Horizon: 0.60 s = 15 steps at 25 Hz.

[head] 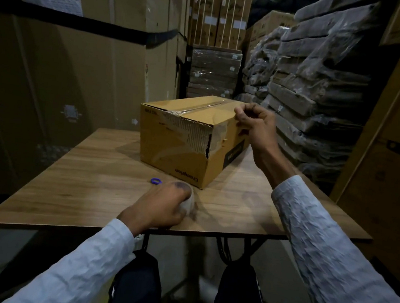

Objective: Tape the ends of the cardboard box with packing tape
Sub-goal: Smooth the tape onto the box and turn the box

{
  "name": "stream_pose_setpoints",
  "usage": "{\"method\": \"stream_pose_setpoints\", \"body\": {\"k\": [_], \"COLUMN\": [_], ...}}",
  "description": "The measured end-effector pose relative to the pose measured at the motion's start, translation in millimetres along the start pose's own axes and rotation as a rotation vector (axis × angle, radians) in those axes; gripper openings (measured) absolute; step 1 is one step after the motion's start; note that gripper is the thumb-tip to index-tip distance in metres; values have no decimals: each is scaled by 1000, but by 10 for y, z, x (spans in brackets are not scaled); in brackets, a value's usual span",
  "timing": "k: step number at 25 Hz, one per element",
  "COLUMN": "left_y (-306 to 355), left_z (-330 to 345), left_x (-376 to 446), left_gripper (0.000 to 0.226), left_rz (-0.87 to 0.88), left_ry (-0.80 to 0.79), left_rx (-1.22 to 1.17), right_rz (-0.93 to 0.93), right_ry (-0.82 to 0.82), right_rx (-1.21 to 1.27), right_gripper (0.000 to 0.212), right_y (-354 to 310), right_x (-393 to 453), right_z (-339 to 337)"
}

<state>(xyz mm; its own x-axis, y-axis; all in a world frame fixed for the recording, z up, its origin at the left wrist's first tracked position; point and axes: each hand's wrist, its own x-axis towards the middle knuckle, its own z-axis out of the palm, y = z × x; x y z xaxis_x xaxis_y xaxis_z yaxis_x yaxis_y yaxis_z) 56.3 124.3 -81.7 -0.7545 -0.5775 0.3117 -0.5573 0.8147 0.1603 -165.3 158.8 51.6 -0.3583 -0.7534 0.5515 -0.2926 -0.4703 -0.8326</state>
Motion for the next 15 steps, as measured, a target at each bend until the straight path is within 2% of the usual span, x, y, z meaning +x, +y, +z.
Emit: {"method": "stream_pose_setpoints", "body": {"k": [3,5,7,9,11,13,15], "left_y": [-38,-15,-25,-45,-40,-1,41], "left_z": [9,-110,-268,-420,-484,-528,-566], "left_x": [-45,-4,110,247,344,406,473], "left_gripper": [21,33,41,46,50,59,64], "left_rz": [-7,-105,-211,-250,-239,-192,-167], "left_ry": [-67,8,120,214,228,223,263], "left_rx": [11,-86,-447,-972,-1451,-1701,-1765], "right_rz": [-14,-23,-19,-3,14,40,60], "right_ry": [-58,-103,-149,-178,-191,-201,-192], "right_rx": [24,56,105,168,209,240,278], "right_gripper": [15,16,14,11,10,12,11], "right_y": [-57,-84,-96,-89,-50,18,112], "right_x": [-48,-61,-64,-71,-82,-108,-143], "right_z": [84,115,144,179,214,248,278]}}
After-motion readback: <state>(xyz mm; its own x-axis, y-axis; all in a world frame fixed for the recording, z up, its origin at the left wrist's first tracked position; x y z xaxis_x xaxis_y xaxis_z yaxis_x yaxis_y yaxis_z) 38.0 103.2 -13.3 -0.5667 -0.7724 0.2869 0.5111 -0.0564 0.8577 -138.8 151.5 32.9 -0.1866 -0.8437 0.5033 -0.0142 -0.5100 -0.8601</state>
